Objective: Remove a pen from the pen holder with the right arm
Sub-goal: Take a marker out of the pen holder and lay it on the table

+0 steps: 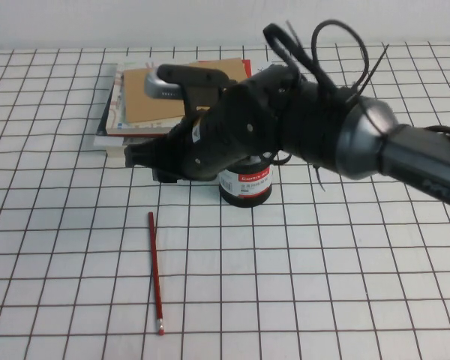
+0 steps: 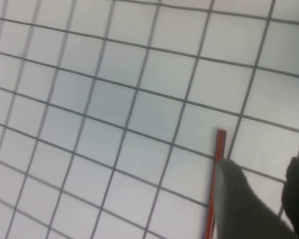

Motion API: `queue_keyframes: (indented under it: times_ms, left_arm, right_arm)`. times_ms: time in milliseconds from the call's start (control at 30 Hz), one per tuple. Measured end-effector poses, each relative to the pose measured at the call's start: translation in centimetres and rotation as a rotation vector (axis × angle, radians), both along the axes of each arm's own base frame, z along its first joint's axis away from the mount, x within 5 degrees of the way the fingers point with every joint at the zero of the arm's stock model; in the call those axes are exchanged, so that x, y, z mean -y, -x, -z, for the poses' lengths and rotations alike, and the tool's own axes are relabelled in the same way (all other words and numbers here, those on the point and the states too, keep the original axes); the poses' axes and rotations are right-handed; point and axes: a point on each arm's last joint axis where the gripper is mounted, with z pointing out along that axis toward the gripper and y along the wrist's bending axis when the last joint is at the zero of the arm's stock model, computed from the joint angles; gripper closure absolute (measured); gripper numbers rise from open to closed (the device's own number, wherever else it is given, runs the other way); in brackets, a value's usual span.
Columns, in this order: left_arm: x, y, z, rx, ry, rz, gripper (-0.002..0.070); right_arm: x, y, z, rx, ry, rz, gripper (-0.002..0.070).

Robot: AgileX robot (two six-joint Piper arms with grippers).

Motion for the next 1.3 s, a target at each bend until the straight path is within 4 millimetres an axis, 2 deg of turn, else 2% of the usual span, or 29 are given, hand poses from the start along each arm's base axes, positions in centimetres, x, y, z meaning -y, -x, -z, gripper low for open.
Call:
queue_keyframes:
  times_ms: [167, 233, 367, 400, 467, 667, 767, 967, 1100, 1300]
  left_arm:
    - [0.0, 0.0, 0.0, 0.0, 0.0, 0.0, 0.0679]
    - [0.0, 0.0, 0.0, 0.0, 0.0, 0.0, 0.0679]
    - [0.0, 0.0, 0.0, 0.0, 0.0, 0.0, 0.0679]
    - [0.0, 0.0, 0.0, 0.0, 0.0, 0.0, 0.0679]
    - [0.0, 0.0, 0.0, 0.0, 0.0, 0.0, 0.0679]
    - [0.0, 0.0, 0.0, 0.0, 0.0, 0.0, 0.0679]
    - [0.0, 0.0, 0.0, 0.0, 0.0, 0.0, 0.0679]
    - [0.0, 0.0, 0.0, 0.0, 0.0, 0.0, 0.0679]
    - [0.0, 0.0, 0.0, 0.0, 0.0, 0.0, 0.0679]
    - [0.0, 0.0, 0.0, 0.0, 0.0, 0.0, 0.0679]
  right_arm:
    - [1.4, 3.2, -5.9, 0.126, 0.053, -0.091, 0.0629]
    - [2.5, 4.5, -7.7, 0.173, 0.099, -0.115, 0.0663]
    - [5.8, 7.4, -11.1, 0.244, 0.16, -0.136, 0.0685]
    - [6.4, 7.9, -11.3, 0.247, 0.174, -0.137, 0.0687]
    - [8.6, 9.6, -12.9, 0.273, 0.201, -0.134, 0.0689]
    - [15.1, 14.5, -15.4, 0.315, 0.217, -0.109, 0.069]
    - [17.7, 16.5, -14.6, 0.295, 0.237, -0.108, 0.069]
    - [21.4, 19.4, -13.2, 0.22, 0.322, -0.11, 0.0691]
    - [22.6, 20.1, -12.5, 0.238, 0.357, -0.123, 0.0692]
    - [23.6, 20.6, -10.5, 0.287, 0.374, -0.13, 0.0692]
